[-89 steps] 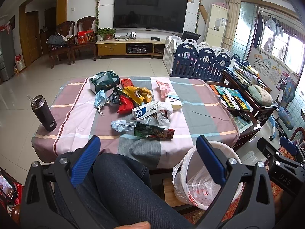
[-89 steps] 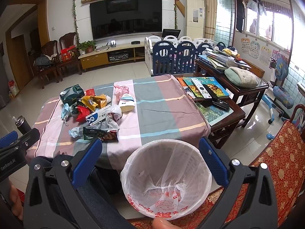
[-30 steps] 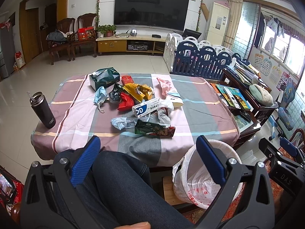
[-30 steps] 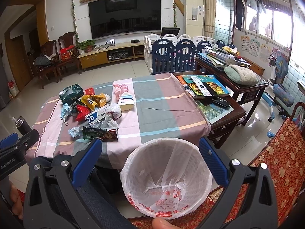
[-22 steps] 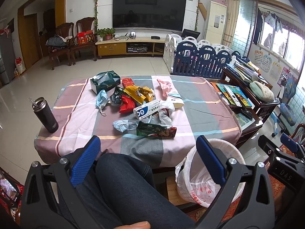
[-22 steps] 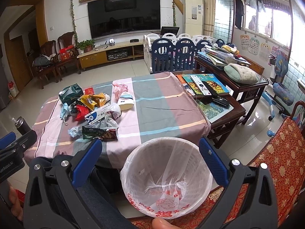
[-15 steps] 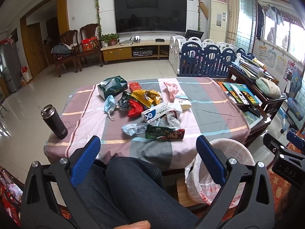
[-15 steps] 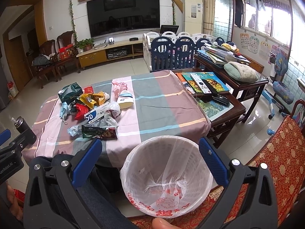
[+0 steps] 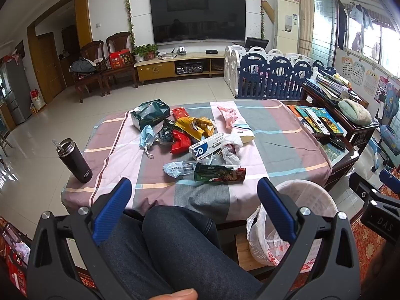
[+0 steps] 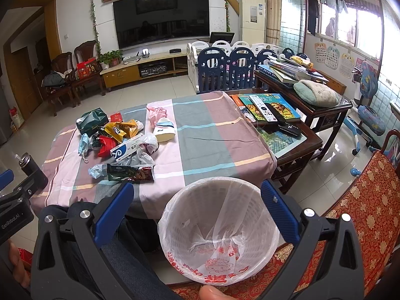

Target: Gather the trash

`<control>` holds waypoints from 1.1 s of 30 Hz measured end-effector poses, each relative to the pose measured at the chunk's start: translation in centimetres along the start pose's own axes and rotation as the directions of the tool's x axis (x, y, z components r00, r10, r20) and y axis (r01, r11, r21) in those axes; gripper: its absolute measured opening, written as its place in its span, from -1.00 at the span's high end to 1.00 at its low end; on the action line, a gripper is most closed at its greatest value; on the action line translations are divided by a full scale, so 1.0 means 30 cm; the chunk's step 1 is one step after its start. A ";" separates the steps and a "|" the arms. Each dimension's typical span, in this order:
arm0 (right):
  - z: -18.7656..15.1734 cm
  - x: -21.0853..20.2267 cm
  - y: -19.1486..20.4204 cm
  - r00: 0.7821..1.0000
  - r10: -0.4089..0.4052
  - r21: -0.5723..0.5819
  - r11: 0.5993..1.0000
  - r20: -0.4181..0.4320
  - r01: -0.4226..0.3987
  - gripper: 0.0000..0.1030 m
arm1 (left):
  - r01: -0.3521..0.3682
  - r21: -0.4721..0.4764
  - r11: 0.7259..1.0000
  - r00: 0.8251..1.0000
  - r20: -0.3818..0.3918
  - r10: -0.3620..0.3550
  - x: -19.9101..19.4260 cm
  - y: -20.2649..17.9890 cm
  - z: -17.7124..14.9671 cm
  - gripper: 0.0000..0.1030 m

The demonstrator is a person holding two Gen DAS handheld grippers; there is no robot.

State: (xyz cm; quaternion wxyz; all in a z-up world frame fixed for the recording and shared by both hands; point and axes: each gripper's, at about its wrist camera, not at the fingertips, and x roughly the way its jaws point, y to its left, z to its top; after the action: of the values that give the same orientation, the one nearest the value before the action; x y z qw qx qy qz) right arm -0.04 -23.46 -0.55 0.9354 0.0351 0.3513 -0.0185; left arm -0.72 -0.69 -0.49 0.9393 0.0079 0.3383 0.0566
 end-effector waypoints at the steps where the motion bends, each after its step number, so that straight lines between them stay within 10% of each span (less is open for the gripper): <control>1: 0.001 -0.001 -0.001 1.000 0.000 0.000 1.000 0.001 0.000 -0.94 | 0.001 0.000 1.000 1.000 0.000 -0.001 -0.001 0.000 0.001 -0.94; 33: -0.012 0.019 0.007 1.000 -0.003 0.002 1.000 -0.010 0.003 -0.94 | 0.020 -0.026 0.999 0.999 -0.042 -0.021 0.042 0.009 -0.007 -0.94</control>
State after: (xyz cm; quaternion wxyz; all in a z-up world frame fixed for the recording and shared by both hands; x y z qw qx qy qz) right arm 0.17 -23.21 -1.20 0.9336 0.0357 0.3560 -0.0199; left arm 0.09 -0.27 -1.43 0.9325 -0.0089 0.3575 0.0517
